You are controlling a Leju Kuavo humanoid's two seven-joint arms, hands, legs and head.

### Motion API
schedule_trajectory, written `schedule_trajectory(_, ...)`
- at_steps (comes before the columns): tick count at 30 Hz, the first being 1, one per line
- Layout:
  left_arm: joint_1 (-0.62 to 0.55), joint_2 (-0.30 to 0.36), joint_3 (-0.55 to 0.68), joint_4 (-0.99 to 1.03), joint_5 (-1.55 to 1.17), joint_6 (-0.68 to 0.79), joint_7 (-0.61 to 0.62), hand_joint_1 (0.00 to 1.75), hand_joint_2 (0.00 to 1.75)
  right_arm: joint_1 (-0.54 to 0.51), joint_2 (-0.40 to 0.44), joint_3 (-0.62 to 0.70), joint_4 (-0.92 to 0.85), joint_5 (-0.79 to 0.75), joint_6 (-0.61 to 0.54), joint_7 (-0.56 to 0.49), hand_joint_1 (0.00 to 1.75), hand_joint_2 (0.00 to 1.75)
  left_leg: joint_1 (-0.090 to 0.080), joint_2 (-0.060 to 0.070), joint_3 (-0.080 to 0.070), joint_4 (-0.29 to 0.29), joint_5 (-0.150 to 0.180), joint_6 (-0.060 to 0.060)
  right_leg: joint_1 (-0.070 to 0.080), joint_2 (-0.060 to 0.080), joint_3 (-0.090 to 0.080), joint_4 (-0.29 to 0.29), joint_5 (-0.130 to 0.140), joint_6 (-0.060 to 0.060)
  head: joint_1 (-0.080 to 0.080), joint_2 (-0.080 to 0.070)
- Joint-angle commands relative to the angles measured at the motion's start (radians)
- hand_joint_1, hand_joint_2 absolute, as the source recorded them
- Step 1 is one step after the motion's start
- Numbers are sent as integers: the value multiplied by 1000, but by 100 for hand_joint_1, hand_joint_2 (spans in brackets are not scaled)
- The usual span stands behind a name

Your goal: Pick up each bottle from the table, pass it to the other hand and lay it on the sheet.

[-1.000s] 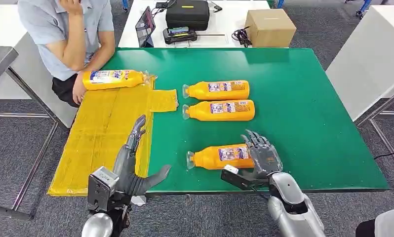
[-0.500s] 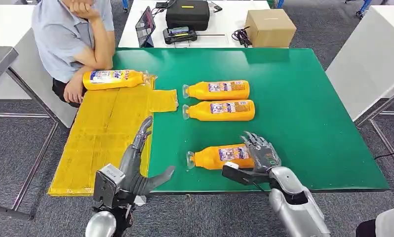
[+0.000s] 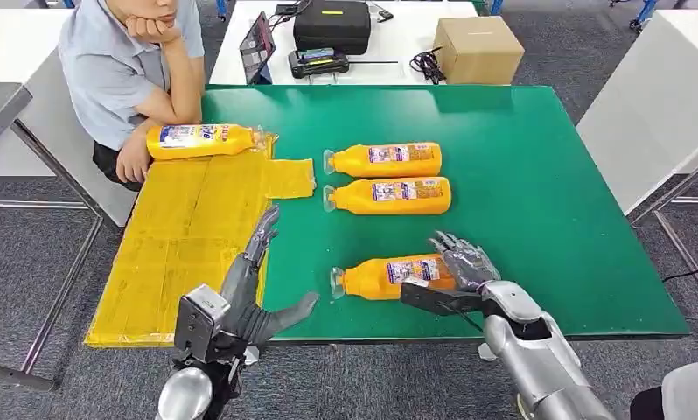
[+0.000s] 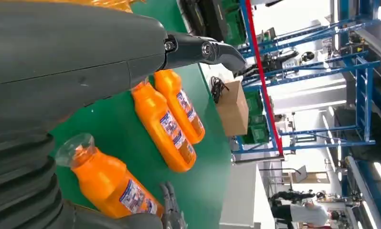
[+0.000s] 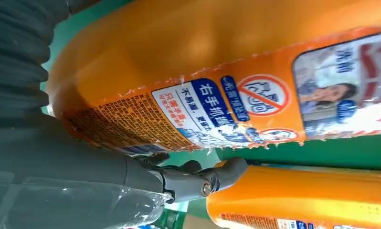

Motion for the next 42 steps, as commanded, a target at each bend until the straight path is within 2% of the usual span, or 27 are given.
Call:
schedule_trajectory(1, -47, 0, -19, 62, 18, -3, 7, 0, 175, -112, -104, 176, 148, -64, 65, -18, 148, 175, 1, 0, 3, 0, -1, -2, 1, 0, 4, -1, -1, -3, 0, 0)
schedule_trajectory(2, -45, -7, -21, 47, 12, -9, 19, 0, 175, -114, -116, 183, 154, -69, 67, -23, 175, 175, 2, 0, 4, 1, -2, -3, 2, 0, 4, 0, -1, -3, 0, 0)
schedule_trajectory(16, -46, -16, -20, 49, -5, -21, 20, 0, 175, -96, -154, 211, 146, -180, 64, -38, 175, 175, 1, -2, 3, 0, -1, -1, 1, -2, 4, -1, -1, -2, 0, 0)
schedule_trajectory(17, -59, 15, -35, 77, -10, -9, 9, 0, 175, -94, -142, 205, 143, -187, 53, -40, 175, 175, 1, -2, 4, 1, -1, -2, 1, -2, 5, -1, -1, -3, 0, 0)
schedule_trajectory(19, -66, 21, -28, 107, 2, 10, -18, 0, 175, -86, -121, 185, 130, -209, 36, -36, 175, 175, 1, -2, 4, 1, -1, -2, 1, -2, 5, -1, -1, -2, 0, 0)
schedule_trajectory(25, -51, 6, -3, 95, 35, 63, -12, 0, 175, 22, -34, 41, -28, -341, 1, -51, 175, 175, 2, 0, 5, -1, -1, -3, 2, 0, 6, -2, -1, -3, 0, 0)
schedule_trajectory(27, -34, -12, 17, 112, 128, 43, 33, 0, 175, 66, 21, -34, -111, -393, -20, -68, 175, 175, 2, 1, 6, 0, -2, -3, 2, 0, 6, -1, -1, -4, 0, 0)
schedule_trajectory(30, -8, -11, 22, 154, 253, 19, 35, 0, 175, 91, 79, -90, -188, -437, -8, -80, 175, 175, 1, 4, 6, -1, -2, -3, 1, 3, 5, -1, -1, -4, 0, 0)
schedule_trajectory(38, 7, 10, 17, 212, 465, -16, -6, 0, 175, 64, 132, -81, -248, -500, 42, -117, 175, 175, 1, 3, 3, -1, -1, -2, 1, 2, 2, 0, -1, -2, 0, 0)
schedule_trajectory(42, -11, 15, 33, 251, 541, -32, -18, 0, 175, 23, 191, -44, -247, -534, 57, -123, 175, 175, 1, 3, 2, 0, -1, -2, 1, 3, 2, 0, -1, -3, 0, 0)
